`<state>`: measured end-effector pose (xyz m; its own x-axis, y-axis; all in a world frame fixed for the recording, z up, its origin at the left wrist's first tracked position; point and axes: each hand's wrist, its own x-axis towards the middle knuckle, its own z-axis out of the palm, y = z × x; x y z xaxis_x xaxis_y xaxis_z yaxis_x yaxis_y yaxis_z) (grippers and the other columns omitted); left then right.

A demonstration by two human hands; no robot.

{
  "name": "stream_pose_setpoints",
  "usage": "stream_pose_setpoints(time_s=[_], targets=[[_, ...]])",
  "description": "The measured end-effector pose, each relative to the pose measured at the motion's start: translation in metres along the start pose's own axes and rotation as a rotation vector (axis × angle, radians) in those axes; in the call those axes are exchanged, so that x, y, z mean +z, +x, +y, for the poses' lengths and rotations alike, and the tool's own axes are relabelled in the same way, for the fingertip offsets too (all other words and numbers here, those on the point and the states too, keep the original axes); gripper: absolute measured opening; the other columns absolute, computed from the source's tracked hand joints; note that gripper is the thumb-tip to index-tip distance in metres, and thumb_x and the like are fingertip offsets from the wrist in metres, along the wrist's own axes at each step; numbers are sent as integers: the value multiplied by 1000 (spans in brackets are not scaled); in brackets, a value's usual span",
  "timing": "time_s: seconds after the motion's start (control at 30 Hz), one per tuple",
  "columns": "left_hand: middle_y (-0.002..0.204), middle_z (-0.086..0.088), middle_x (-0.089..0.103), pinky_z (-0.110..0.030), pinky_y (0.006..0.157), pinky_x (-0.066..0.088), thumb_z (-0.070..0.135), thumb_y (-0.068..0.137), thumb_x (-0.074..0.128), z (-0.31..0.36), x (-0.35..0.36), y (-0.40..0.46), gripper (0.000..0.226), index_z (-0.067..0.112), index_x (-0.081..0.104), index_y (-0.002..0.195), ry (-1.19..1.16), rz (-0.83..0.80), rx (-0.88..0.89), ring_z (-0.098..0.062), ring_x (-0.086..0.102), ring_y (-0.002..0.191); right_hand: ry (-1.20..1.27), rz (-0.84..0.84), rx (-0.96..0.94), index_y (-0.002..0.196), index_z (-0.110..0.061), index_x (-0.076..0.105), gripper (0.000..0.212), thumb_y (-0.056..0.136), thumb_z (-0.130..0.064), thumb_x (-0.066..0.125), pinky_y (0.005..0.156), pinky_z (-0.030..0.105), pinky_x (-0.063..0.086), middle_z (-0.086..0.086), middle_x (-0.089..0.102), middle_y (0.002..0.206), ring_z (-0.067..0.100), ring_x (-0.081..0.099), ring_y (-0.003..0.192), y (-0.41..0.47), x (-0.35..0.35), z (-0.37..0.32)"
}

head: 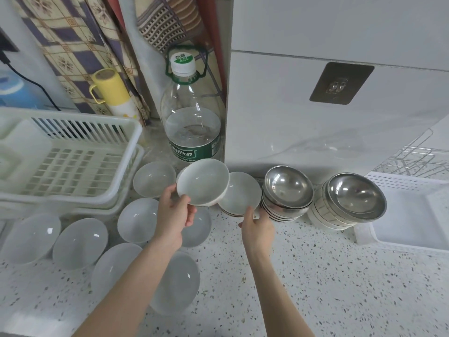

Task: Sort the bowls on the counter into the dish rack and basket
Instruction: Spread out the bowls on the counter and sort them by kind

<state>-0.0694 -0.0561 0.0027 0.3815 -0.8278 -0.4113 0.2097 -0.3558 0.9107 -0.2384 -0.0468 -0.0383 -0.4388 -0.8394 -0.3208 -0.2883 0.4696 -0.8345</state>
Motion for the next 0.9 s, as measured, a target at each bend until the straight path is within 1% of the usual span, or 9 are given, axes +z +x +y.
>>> stream_pose_setpoints(time_s=[0.07,0.13,0.23,0.33,0.4,0.53,0.63,0.73,0.9], targets=[[44,6,54,-18,35,27,-2,90,45,0,-5,-2,28,22,58,98,-88,41,-44,-5,44,40,-15,-9,10,120,-7,56,37,98,-34,43,71,38,54,7,72,75,22,66,75,2,5,-4],[44,6,55,-17,34,30,-1,91,46,0,-9,-6,28,26,56,94,-159,92,-74,-4,47,40,-55,-14,10,113,-3,57,33,99,-29,44,70,35,53,7,74,80,23,66,77,5,9,-6],[45,4,55,-17,34,32,1,92,47,-2,-15,-13,29,29,54,96,-204,126,-80,-4,47,39,-106,-16,36,107,-1,59,28,96,-22,44,66,31,51,9,74,89,27,66,84,7,12,-8],[49,0,53,-16,35,31,1,94,47,-2,-19,-19,28,25,52,107,-223,141,-73,-5,46,39,-101,-16,70,96,-4,57,17,91,-12,43,51,23,40,10,74,88,24,63,74,8,14,-12],[55,-3,52,-16,36,31,1,94,47,-2,-21,-23,30,22,50,116,-223,149,-73,-5,46,39,-58,-19,84,92,-7,55,13,88,-8,42,52,24,41,9,73,81,20,58,63,7,14,-16],[51,0,54,-16,35,32,1,94,47,-1,-25,-29,32,21,49,120,-241,148,-82,-5,47,39,47,-38,86,94,-11,51,14,86,-5,42,47,22,35,5,72,72,11,51,52,5,13,-19],[45,4,55,-16,35,32,1,94,47,0,-30,-33,33,20,48,122,-246,142,-72,-5,46,39,87,-44,73,97,-10,50,14,88,-6,41,45,22,35,6,72,71,10,52,54,3,14,-21],[51,1,55,-18,35,32,1,94,48,1,-34,-38,33,21,50,120,-251,148,-76,-7,46,41,111,-29,64,101,-9,48,14,90,-9,40,50,24,37,7,73,72,10,55,59,2,14,-24],[63,-4,53,-16,37,33,2,94,50,2,-40,-44,32,23,52,117,-287,155,-84,-8,46,46,159,-19,89,102,-11,44,12,92,-11,37,64,32,44,5,71,67,20,58,73,1,18,-26]])
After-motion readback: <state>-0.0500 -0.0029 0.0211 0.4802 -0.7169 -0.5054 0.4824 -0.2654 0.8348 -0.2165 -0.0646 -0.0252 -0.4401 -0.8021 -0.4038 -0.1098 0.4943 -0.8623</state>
